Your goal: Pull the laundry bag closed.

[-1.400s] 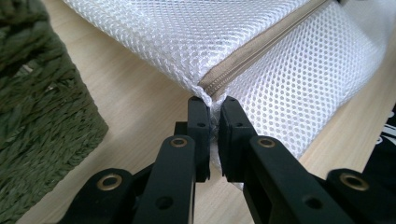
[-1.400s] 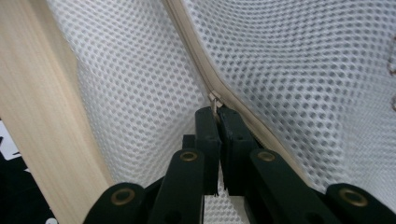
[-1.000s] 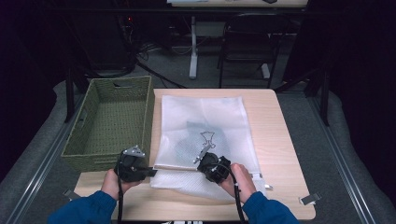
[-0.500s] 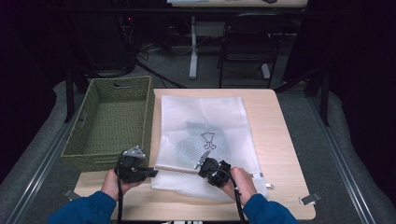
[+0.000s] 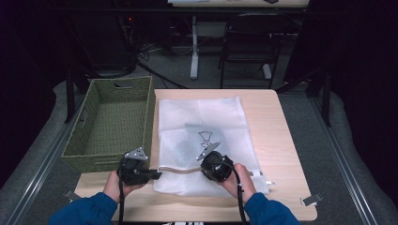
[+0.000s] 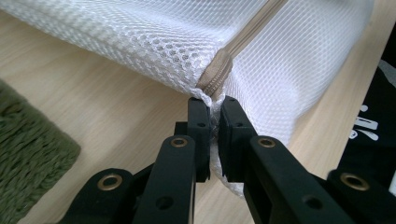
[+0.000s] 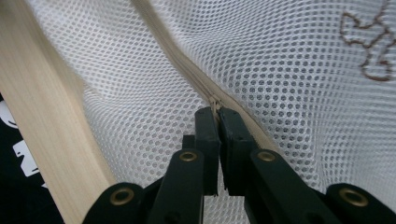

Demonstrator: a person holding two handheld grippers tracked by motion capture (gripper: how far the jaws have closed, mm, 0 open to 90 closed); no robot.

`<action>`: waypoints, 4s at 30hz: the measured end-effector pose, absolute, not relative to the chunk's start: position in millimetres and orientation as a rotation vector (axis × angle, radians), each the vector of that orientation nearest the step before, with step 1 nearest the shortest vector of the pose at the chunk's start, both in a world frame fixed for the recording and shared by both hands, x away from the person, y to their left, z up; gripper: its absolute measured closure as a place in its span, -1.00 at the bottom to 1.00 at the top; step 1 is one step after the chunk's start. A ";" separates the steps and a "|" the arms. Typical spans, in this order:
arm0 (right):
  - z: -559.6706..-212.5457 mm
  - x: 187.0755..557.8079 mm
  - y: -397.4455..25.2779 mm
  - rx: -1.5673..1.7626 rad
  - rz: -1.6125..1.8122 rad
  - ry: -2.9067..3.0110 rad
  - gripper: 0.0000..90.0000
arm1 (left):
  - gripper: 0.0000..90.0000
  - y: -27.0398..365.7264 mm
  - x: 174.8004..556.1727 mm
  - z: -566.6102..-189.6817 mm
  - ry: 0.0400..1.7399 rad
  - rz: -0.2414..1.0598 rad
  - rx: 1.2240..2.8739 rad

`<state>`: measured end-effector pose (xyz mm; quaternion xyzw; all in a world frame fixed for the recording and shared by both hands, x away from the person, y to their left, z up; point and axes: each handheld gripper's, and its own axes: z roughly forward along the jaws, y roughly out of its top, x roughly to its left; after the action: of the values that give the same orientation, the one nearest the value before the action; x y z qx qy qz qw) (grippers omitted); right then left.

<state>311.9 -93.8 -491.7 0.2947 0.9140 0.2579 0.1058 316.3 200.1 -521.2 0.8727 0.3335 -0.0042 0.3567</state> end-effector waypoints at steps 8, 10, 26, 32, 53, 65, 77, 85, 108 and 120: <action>-471.1 315.0 -115.4 0.942 0.776 2.623 0.95 | 0.88 203.0 317.6 -518.7 0.890 0.050 2.247; -472.0 315.9 -122.7 0.958 0.732 2.613 0.95 | 0.88 206.1 318.8 -518.2 0.892 0.059 2.247; -478.4 318.0 -148.8 1.018 0.631 2.591 0.95 | 0.88 210.4 320.5 -517.9 0.903 0.064 2.236; -479.3 316.4 -153.3 1.025 0.626 2.590 0.95 | 0.88 209.5 319.9 -517.7 0.904 0.062 2.236; -484.2 314.8 -168.9 1.057 0.576 2.577 0.95 | 0.88 211.5 320.3 -517.5 0.910 0.062 2.235; -497.0 313.3 -196.2 1.129 0.493 2.565 0.95 | 0.88 212.9 321.5 -516.8 0.915 0.080 2.242; -513.5 316.2 -213.8 1.184 0.400 2.571 0.94 | 0.88 215.6 322.8 -517.2 0.934 0.090 2.240; -522.9 317.6 -226.2 1.227 0.327 2.561 0.94 | 0.88 217.0 323.4 -517.5 0.940 0.084 2.238; -531.6 317.1 -226.1 1.232 0.264 2.549 0.93 | 0.87 212.6 322.9 -519.3 0.924 0.096 2.271; -529.2 314.3 -219.8 1.233 0.391 2.605 0.59 | 0.64 212.3 323.5 -520.2 0.896 0.079 2.298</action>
<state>314.3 -219.8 -529.2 0.4210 0.8896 0.1334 0.1163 323.5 212.3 -520.2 0.8788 0.3427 0.0300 0.3307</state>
